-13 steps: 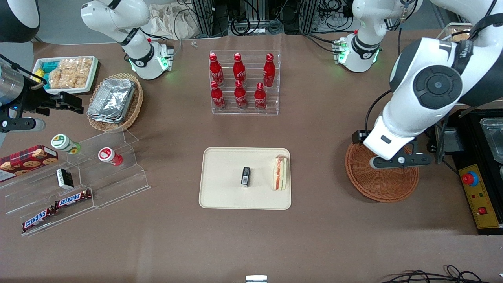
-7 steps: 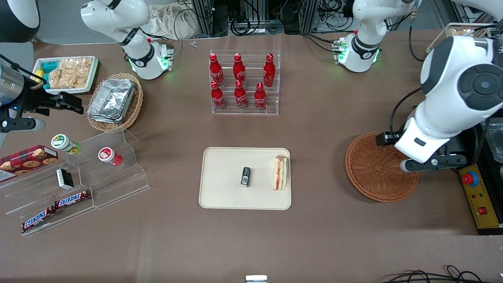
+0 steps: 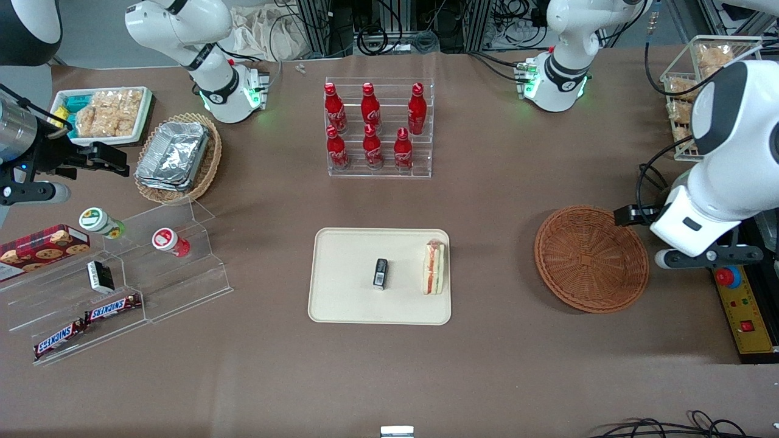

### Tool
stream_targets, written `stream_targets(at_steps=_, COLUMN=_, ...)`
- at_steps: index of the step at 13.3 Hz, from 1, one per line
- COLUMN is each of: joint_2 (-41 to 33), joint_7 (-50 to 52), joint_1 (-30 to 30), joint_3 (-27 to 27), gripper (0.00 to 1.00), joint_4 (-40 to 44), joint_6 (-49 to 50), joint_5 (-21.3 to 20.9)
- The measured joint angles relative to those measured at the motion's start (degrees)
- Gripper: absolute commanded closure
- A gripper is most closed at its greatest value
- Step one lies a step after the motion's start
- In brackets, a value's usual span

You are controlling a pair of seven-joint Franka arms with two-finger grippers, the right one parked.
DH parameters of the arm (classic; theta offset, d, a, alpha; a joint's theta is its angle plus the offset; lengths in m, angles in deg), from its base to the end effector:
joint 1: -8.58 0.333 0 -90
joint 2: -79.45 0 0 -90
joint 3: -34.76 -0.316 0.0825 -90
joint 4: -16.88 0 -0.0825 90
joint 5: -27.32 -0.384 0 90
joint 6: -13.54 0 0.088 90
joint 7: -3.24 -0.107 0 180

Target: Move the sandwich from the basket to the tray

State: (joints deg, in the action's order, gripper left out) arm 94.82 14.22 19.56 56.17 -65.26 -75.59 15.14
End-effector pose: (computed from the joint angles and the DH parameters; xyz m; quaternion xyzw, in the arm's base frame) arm 0.6213 -0.0629 0.5390 -0.9963 -0.0026 0.0521 0.0683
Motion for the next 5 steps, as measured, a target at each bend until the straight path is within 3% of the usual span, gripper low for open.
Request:
stream_targets(at_steps=2, joint_2=-1.6, joint_7=-4.7, joint_1=-5.5, joint_3=-10.4, gripper=0.00, joint_4=0.0, joint_6=0.0, joint_5=3.9)
stream_targets(at_steps=5, joint_2=-3.2, joint_7=-7.9, joint_1=-7.1, joint_3=-15.5, gripper=0.00, joint_4=-0.2, joint_6=1.1, joint_5=5.4)
